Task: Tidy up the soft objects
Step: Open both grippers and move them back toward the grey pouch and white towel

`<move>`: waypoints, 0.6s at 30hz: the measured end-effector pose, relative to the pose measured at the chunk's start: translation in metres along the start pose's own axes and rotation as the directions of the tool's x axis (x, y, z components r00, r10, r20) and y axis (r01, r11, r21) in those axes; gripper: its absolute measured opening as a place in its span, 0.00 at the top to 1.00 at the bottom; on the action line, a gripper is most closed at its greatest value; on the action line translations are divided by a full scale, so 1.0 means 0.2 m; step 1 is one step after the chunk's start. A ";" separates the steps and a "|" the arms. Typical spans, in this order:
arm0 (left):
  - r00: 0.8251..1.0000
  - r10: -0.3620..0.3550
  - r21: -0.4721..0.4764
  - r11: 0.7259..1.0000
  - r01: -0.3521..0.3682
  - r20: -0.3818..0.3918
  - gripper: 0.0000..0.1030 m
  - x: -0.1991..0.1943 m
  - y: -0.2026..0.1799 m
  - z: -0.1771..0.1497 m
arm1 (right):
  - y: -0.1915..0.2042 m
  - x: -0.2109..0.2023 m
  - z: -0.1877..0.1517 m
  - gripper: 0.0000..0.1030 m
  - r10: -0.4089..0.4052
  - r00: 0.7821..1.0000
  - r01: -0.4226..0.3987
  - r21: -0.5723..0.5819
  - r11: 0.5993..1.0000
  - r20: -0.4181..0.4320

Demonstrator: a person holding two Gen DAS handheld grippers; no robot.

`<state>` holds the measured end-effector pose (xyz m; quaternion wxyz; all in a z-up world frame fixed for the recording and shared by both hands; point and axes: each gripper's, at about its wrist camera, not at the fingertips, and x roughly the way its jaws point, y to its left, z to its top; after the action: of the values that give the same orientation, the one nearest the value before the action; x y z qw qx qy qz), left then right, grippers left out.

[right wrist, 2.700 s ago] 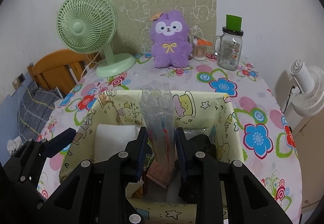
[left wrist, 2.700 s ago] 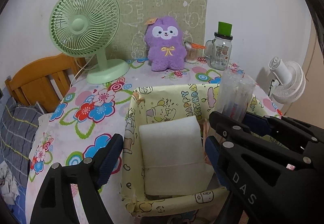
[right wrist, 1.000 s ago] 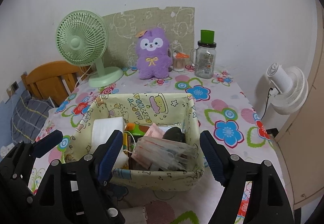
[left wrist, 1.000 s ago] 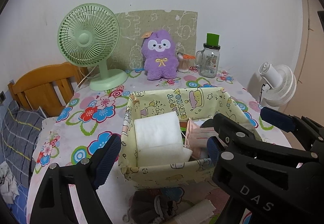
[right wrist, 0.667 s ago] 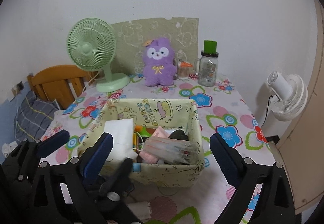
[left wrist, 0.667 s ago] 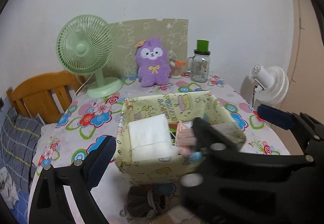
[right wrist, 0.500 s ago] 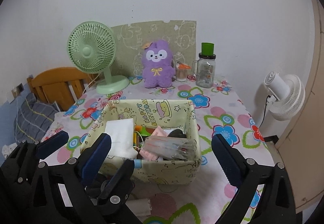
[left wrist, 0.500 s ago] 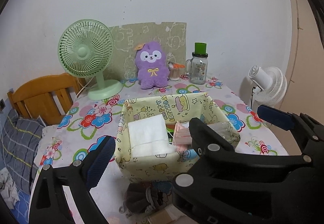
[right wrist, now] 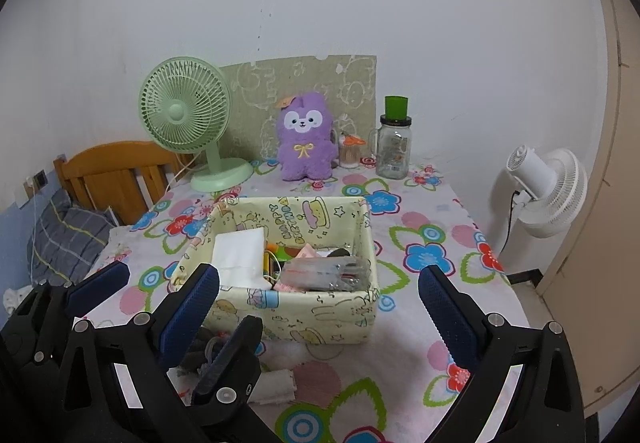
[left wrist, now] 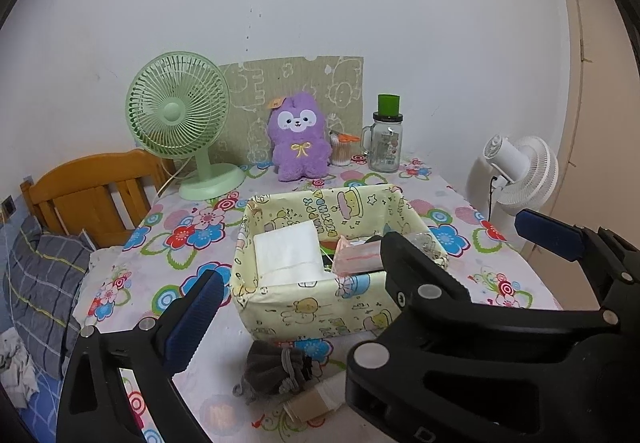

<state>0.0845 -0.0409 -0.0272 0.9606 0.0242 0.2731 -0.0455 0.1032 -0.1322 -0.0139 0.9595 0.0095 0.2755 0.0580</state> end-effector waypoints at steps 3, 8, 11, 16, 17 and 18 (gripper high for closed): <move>1.000 -0.002 -0.001 1.000 0.002 0.005 0.01 -0.03 -0.01 -0.01 | -0.01 -0.04 -0.01 0.01 -0.010 1.000 0.010 0.000 1.000 0.008; 1.000 -0.006 0.001 1.000 0.006 0.016 0.01 -0.07 -0.02 -0.03 | -0.01 -0.09 -0.04 0.00 -0.020 1.000 0.020 0.001 1.000 0.019; 1.000 -0.017 -0.007 1.000 0.017 0.016 0.01 -0.09 -0.02 -0.05 | 0.00 -0.11 -0.05 0.00 -0.032 0.999 0.032 -0.001 0.999 0.021; 0.999 -0.019 -0.012 1.000 0.019 0.029 0.01 -0.13 -0.02 -0.08 | 0.01 -0.15 -0.08 0.00 -0.037 0.999 0.037 -0.009 0.999 0.033; 0.999 -0.017 -0.011 1.000 0.017 0.029 0.01 -0.13 -0.02 -0.09 | 0.01 -0.15 -0.08 0.00 -0.033 0.999 0.034 -0.010 0.999 0.029; 0.999 -0.014 -0.011 1.000 0.015 0.029 0.01 -0.14 -0.02 -0.09 | 0.01 -0.15 -0.09 0.00 -0.031 0.999 0.031 -0.009 0.999 0.026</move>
<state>0.0509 -0.0411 -0.0286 0.9643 0.0163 0.2594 -0.0512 0.0675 -0.1349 -0.0130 0.9637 0.0014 0.2631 0.0443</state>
